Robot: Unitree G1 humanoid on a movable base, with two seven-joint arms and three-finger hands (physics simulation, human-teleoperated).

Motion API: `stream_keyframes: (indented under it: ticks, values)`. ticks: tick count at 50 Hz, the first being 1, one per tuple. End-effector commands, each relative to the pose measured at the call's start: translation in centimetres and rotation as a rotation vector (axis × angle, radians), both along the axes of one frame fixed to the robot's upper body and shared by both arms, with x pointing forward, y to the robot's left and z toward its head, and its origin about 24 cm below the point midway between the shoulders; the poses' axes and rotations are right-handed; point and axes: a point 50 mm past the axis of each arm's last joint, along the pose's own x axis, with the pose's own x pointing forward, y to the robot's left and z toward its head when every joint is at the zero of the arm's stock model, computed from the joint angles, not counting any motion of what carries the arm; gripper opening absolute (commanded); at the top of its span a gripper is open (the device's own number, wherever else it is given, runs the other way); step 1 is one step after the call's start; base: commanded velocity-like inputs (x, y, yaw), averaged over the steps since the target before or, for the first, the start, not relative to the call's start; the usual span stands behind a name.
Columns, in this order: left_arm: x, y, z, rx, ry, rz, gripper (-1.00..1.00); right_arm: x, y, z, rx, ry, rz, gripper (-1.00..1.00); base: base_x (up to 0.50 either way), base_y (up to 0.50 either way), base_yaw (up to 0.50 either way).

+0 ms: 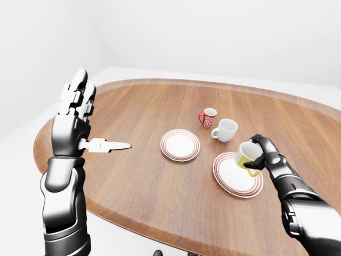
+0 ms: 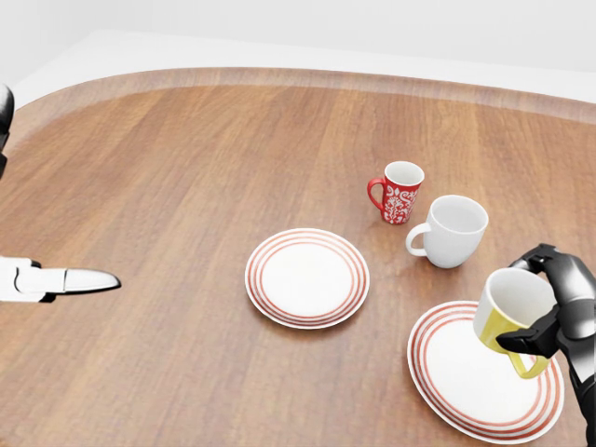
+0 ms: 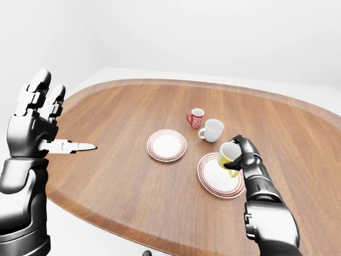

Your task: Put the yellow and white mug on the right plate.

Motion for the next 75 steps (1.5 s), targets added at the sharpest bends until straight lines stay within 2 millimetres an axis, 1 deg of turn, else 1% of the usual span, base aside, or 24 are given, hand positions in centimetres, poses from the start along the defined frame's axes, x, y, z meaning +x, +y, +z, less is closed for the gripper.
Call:
stream_keyframes:
  ticks: [1,11,21,27,32,41,50,75]
  values:
    - [-0.1,-0.1,0.0,0.001,0.000,-0.001,0.89,-0.4,-0.9,0.2,-0.060,0.015,-0.004,-1.00,0.00,0.00,0.00]
    - [-0.1,-0.1,0.0,0.002,-0.001,-0.003,0.89,-0.6,-1.2,0.0,-0.066,0.019,-0.017,-1.00,0.00,0.00,0.00]
    - [0.0,-0.1,-0.1,0.004,0.002,-0.002,0.89,-0.2,-0.3,-0.1,-0.051,0.010,-0.005,-1.00,0.00,0.00,0.00]
    - [0.1,-0.1,-0.3,0.002,0.012,-0.001,0.89,-0.2,0.1,-0.5,-0.043,0.009,-0.009,-1.00,0.00,0.00,0.00]
    - [-0.1,-0.2,-0.1,0.005,0.002,-0.003,0.89,-0.2,0.1,-0.5,-0.042,0.000,-0.013,-1.00,0.00,0.00,0.00]
    - [0.0,-0.1,-0.3,0.004,0.013,-0.002,0.89,-0.1,0.3,-0.5,-0.045,-0.008,-0.018,-1.00,0.00,0.00,0.00]
    - [-0.1,-0.1,-0.2,0.005,0.009,-0.003,0.89,0.2,0.9,-0.5,-0.030,-0.017,-0.012,-1.00,0.00,0.00,0.00]
    - [-0.1,-0.2,-0.2,0.004,0.008,-0.004,0.89,0.1,1.7,-1.3,-0.022,-0.015,-0.003,-1.00,0.00,0.00,0.00]
